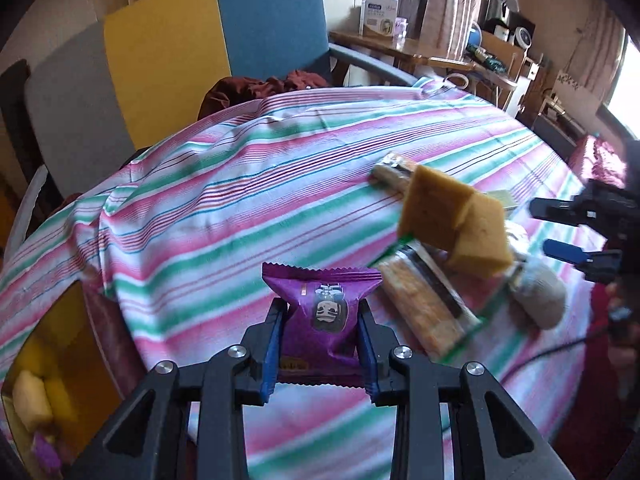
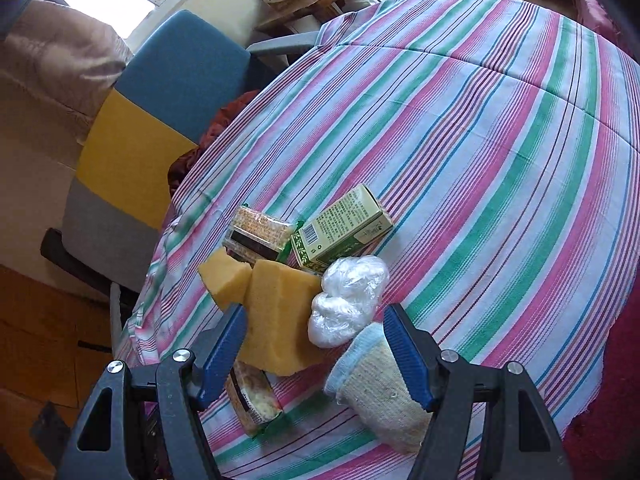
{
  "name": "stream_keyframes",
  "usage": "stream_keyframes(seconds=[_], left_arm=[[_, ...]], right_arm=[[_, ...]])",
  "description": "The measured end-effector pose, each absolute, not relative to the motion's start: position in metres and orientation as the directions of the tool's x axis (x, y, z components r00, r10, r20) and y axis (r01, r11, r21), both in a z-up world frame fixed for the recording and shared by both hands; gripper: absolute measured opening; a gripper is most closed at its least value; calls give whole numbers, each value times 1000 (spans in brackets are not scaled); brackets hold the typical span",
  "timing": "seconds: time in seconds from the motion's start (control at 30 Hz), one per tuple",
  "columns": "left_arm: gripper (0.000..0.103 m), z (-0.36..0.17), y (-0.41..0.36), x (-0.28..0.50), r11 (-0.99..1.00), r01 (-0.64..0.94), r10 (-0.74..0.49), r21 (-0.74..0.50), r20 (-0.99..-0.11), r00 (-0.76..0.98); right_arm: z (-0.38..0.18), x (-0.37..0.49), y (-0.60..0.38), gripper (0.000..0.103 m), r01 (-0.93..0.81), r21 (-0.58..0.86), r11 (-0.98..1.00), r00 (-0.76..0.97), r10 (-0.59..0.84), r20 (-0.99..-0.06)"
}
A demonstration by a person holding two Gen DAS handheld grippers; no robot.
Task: Organize objects
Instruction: 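Grasp the second purple snack packet with the left tool and lift it, then carry purple packet over tray and release with left tool while right tool grasps yellow sponge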
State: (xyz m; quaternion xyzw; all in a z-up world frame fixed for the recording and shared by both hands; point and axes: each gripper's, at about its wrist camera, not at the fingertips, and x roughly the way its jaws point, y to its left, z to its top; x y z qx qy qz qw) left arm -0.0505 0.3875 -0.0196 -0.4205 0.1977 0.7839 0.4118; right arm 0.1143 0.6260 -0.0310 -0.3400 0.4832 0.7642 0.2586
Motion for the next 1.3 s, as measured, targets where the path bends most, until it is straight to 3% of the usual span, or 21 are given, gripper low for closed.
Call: stream_keyframes(seconds=[0.23,0.77,0.83,0.9,1.3], left_arm=[[33,4,336,-16,-601,-794,537,-93,-783,-314],[34,28,234,10,-658,-739,584,-141,-716,-383],[34,28,222,10,-674,-724,581,-146,-710,-398],[34,27,209,8,-691,-704,579,-161,-706,-407],[34,13,80,-23,-867,-431,465,-250,-717,-519]], right_arm=[[-20,97,607,72,-639,572,-515,-687,48,-725],[-49,22,582,71,-667,283,-689,-474,98,-875],[-50,19,580,58,-663,234,-711,-458,138,-878],[-50,20,578,52,-659,224,-718,-452,140,-881],[-43,26,565,48,-626,159,-764,-428,166,-888]])
